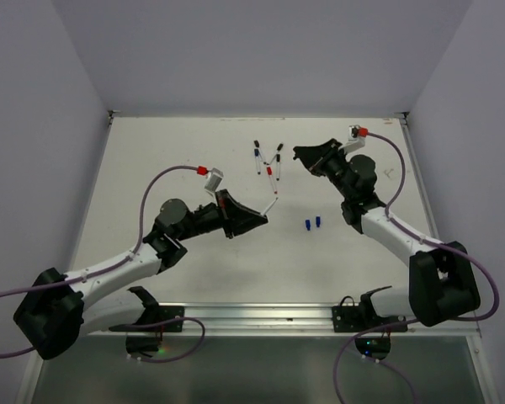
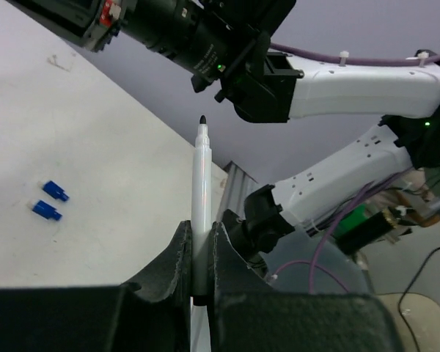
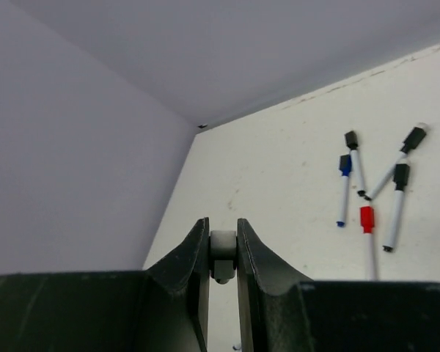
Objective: Open the pen caps
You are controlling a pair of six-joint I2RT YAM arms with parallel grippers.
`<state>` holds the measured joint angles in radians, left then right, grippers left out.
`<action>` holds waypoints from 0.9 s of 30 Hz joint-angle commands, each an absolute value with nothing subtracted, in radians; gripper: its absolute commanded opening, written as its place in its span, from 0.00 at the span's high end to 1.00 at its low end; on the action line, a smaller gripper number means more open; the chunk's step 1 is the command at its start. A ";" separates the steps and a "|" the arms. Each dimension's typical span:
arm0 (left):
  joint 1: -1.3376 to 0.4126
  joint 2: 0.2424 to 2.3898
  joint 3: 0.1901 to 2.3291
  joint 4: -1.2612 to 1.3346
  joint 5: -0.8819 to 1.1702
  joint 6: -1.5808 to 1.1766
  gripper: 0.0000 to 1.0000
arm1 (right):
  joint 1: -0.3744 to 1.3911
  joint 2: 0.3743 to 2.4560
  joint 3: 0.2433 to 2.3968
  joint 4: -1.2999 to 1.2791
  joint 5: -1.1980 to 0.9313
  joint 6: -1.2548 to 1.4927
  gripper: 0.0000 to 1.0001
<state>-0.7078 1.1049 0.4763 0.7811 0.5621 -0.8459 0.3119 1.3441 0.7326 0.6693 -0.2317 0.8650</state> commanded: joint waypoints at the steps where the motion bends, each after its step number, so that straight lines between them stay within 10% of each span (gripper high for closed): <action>1: -0.726 1.060 0.569 0.461 0.432 -0.611 1.00 | 0.324 1.342 0.779 0.600 -0.057 0.755 1.00; 11: -0.678 1.206 0.749 -0.092 -0.193 -0.482 1.00 | 0.321 1.451 1.177 -0.452 0.127 0.502 1.00; 27: -0.581 1.262 0.516 0.172 -0.374 -0.442 1.00 | 0.279 1.572 1.014 -0.546 0.255 0.463 1.00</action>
